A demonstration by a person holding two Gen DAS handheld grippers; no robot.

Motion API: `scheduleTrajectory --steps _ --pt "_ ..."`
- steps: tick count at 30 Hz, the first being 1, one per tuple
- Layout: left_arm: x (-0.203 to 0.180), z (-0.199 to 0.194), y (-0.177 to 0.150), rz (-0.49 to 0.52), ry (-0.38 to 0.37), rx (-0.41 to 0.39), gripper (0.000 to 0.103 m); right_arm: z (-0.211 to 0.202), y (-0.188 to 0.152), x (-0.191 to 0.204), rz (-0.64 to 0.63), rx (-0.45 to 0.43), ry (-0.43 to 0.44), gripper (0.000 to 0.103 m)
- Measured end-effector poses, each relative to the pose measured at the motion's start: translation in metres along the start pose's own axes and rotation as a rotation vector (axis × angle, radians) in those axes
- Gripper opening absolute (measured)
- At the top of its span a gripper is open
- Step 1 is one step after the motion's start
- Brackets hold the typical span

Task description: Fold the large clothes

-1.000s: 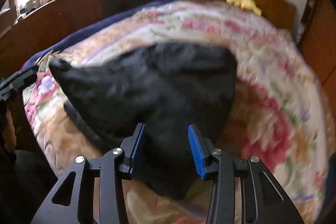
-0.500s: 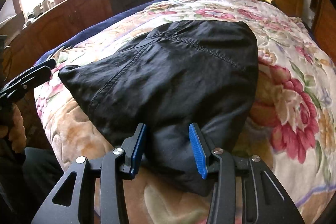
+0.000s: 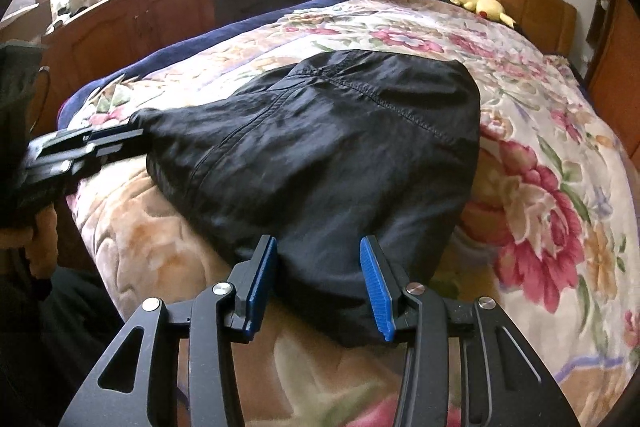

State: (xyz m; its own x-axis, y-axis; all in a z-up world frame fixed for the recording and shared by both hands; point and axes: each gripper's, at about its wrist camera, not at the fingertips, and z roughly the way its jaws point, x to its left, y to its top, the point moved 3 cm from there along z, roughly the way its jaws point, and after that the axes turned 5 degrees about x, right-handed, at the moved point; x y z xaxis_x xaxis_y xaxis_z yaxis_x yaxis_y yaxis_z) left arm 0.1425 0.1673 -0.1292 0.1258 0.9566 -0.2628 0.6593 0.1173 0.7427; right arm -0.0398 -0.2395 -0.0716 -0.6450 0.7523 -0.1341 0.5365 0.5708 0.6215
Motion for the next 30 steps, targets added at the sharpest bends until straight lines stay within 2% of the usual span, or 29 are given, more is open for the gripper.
scheduleTrajectory --steps 3,9,16,20,24,28,30 --pt "0.000 -0.003 0.002 -0.003 -0.016 -0.018 0.011 -0.007 -0.004 0.002 -0.019 -0.010 -0.007 0.045" --pt "-0.001 -0.017 0.006 0.016 0.045 -0.086 0.006 -0.017 -0.007 -0.002 -0.013 -0.035 -0.015 0.045" --pt "0.026 -0.008 -0.002 -0.037 0.092 -0.049 0.006 -0.020 0.001 0.000 -0.017 -0.066 -0.007 0.045" --pt "0.027 -0.004 -0.004 -0.037 0.099 -0.035 0.006 0.009 -0.005 0.000 -0.014 0.004 -0.018 0.046" --pt "0.027 0.004 -0.006 -0.036 0.119 -0.007 0.006 0.018 -0.010 0.001 -0.029 0.002 -0.012 0.048" --pt "0.028 0.003 -0.007 -0.045 0.108 -0.004 0.006 0.017 -0.011 0.000 -0.054 0.007 -0.013 0.048" --pt "0.026 -0.004 -0.005 -0.036 0.133 -0.009 0.007 0.013 -0.008 -0.004 -0.058 0.008 -0.004 0.048"
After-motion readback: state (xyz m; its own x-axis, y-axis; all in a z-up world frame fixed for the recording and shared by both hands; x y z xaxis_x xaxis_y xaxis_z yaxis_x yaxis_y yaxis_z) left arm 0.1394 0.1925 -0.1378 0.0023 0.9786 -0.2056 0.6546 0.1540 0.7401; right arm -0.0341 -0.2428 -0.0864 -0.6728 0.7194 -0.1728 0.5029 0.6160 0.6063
